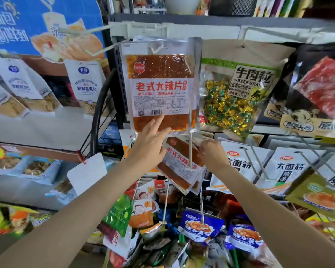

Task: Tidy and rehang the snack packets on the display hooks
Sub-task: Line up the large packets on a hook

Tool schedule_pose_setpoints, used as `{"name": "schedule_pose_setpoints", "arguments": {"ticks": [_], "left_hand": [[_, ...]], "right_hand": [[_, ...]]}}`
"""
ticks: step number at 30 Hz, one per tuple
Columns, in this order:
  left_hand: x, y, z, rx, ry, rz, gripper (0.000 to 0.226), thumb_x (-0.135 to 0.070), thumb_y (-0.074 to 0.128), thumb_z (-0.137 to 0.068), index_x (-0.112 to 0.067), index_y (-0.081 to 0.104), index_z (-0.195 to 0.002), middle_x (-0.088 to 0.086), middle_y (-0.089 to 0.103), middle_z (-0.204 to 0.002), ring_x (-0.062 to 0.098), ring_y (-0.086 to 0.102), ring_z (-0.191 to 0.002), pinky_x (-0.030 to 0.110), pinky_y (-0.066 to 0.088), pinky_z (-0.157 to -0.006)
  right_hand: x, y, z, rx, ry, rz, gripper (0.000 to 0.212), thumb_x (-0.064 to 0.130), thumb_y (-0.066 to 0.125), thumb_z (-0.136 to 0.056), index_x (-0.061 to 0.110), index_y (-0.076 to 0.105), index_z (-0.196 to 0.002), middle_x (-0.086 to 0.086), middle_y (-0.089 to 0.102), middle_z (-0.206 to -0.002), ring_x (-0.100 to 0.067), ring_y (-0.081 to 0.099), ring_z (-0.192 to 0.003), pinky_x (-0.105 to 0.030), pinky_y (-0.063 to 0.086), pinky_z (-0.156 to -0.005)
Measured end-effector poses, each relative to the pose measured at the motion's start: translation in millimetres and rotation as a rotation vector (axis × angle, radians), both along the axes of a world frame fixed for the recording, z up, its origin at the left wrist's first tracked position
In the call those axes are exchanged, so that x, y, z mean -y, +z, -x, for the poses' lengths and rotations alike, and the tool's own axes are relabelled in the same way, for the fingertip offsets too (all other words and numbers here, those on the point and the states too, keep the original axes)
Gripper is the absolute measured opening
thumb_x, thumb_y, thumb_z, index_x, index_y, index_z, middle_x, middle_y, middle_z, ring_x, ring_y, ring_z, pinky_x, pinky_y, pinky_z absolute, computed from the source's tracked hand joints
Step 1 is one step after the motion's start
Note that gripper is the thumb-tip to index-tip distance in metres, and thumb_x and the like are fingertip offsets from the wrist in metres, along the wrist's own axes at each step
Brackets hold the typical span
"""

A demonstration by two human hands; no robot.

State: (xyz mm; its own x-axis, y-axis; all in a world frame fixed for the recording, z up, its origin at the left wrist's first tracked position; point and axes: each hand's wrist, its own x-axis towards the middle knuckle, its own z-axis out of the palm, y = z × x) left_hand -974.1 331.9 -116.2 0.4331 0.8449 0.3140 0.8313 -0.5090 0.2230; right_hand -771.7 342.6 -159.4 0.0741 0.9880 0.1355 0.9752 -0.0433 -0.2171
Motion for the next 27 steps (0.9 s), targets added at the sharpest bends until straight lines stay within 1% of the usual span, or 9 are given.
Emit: {"name": "schedule_pose_setpoints", "arguments": {"ticks": [3,7,10,12,14,17,19,23,27], "left_hand": [[4.4,2.8,-1.6,0.001,-0.027,0.023,0.053,-0.010,0.045,-0.091,-0.018,0.031,-0.142,0.002,0.001,-0.156,0.022,0.007,-0.142,0.039,0.023,-0.115],[7.0,4.1,-6.1,-0.014,-0.095,0.045,0.051,-0.011,0.044,-0.091,-0.018,0.033,-0.141,0.001,0.007,-0.155,0.024,0.016,-0.139,0.037,0.026,-0.111],[9.0,7.5,-9.4,0.007,-0.140,0.069,0.048,-0.013,0.048,-0.090,-0.018,0.038,-0.137,0.000,0.014,-0.154,0.023,0.019,-0.137,0.036,0.022,-0.111],[10.6,13.6,-12.4,0.063,-0.233,0.169,0.046,-0.017,0.054,-0.089,-0.019,0.044,-0.134,-0.001,0.026,-0.150,0.019,0.022,-0.136,0.035,0.020,-0.111],[10.8,22.9,-15.2,0.112,-0.370,0.372,0.041,-0.024,0.059,-0.087,-0.022,0.051,-0.127,-0.006,0.043,-0.139,0.011,0.035,-0.129,0.029,0.026,-0.109],[12.7,42.8,-18.0,0.086,-0.487,0.564,0.023,-0.028,0.061,-0.087,-0.025,0.065,-0.109,-0.016,0.062,-0.108,0.001,0.055,-0.103,0.021,0.039,-0.094],[12.8,60.6,-15.8,0.180,-0.502,0.581,0.015,-0.024,0.063,-0.085,-0.021,0.070,-0.098,-0.009,0.069,-0.096,0.003,0.063,-0.090,0.019,0.046,-0.083],[14.8,93.1,-2.6,0.341,-0.563,0.600,0.023,-0.025,0.068,-0.080,-0.026,0.065,-0.103,-0.010,0.066,-0.092,0.007,0.062,-0.089,0.020,0.047,-0.084],[12.8,118.7,12.7,0.471,-0.488,0.378,0.008,-0.035,0.064,-0.078,-0.037,0.063,-0.086,-0.013,0.057,-0.092,0.012,0.054,-0.096,0.032,0.044,-0.087]], "right_hand": [[7.3,9.4,1.1,-0.015,-0.056,-0.010,0.020,0.002,0.044,-0.088,0.000,0.060,-0.098,-0.020,0.062,-0.103,-0.037,0.060,-0.096,-0.033,0.042,-0.067],[22.9,31.3,4.5,0.051,0.005,-0.007,0.021,0.006,0.043,-0.090,0.003,0.060,-0.104,-0.019,0.063,-0.104,-0.038,0.059,-0.098,-0.037,0.046,-0.073],[41.0,56.9,2.6,0.070,0.157,0.097,0.019,0.010,0.047,-0.089,0.006,0.060,-0.103,-0.014,0.063,-0.103,-0.033,0.058,-0.100,-0.034,0.043,-0.072],[55.3,80.1,0.7,0.094,0.264,0.183,0.017,0.016,0.053,-0.090,0.007,0.062,-0.101,-0.007,0.063,-0.103,-0.023,0.057,-0.099,-0.027,0.040,-0.076],[69.2,106.2,1.4,0.109,0.347,0.236,0.017,0.018,0.055,-0.090,0.007,0.064,-0.100,-0.002,0.062,-0.098,-0.014,0.055,-0.091,-0.021,0.038,-0.077],[83.7,141.8,3.0,0.100,0.413,0.250,0.015,0.016,0.057,-0.089,0.006,0.064,-0.097,0.002,0.057,-0.089,-0.010,0.051,-0.083,-0.017,0.036,-0.068],[92.0,162.0,3.2,0.055,0.436,0.230,0.008,0.015,0.057,-0.088,0.011,0.063,-0.090,0.006,0.056,-0.082,-0.010,0.053,-0.078,-0.015,0.038,-0.064],[105.1,201.6,11.5,-0.155,0.497,0.172,0.005,0.008,0.059,-0.087,0.010,0.062,-0.084,0.005,0.059,-0.072,-0.004,0.053,-0.064,-0.016,0.042,-0.061],[98.4,227.8,24.9,-0.482,0.540,0.009,0.015,0.000,0.058,-0.087,0.012,0.060,-0.077,0.002,0.057,-0.065,-0.003,0.049,-0.056,-0.014,0.036,-0.053]]}}
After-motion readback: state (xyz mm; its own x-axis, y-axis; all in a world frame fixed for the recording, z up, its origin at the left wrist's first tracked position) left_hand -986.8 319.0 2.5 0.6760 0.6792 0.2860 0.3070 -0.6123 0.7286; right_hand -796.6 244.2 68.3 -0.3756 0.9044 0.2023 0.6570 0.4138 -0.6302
